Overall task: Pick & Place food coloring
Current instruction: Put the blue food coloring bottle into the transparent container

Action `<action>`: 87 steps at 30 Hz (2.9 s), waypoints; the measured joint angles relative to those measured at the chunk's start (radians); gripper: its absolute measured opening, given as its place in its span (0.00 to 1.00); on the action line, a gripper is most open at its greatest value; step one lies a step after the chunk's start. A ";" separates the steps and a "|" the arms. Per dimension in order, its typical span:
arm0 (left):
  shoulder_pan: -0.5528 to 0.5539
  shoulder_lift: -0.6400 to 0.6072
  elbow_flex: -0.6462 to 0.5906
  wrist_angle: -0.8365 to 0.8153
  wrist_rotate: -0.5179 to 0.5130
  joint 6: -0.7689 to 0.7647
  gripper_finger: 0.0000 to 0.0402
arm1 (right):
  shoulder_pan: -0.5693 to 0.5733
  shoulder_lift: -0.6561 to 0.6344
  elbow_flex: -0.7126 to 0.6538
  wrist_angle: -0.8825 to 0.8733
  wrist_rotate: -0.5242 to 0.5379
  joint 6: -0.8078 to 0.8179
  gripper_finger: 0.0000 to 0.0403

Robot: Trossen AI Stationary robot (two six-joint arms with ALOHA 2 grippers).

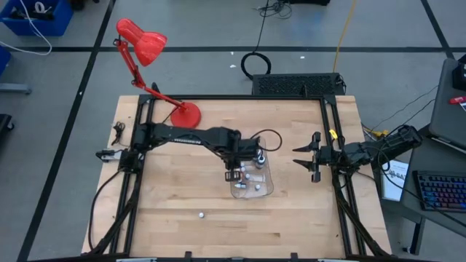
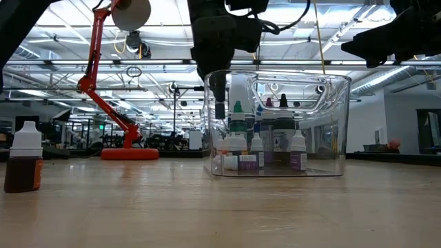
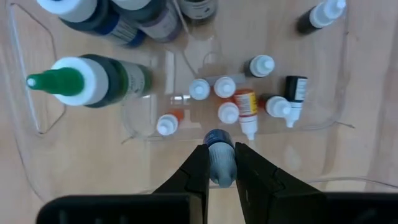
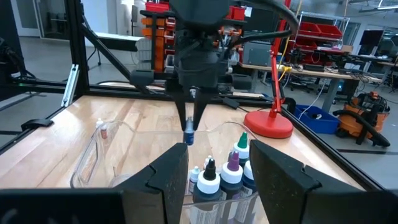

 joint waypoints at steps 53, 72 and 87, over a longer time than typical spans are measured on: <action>-0.016 0.033 0.009 0.036 0.017 0.004 0.13 | 0.000 0.000 0.000 0.000 -0.026 0.007 0.40; 0.022 0.039 -0.048 0.084 0.032 0.001 0.13 | 0.000 0.000 0.000 -0.001 -0.026 0.007 0.40; 0.022 0.039 -0.157 0.195 0.078 -0.005 0.13 | 0.000 0.000 0.000 0.000 -0.027 0.007 0.40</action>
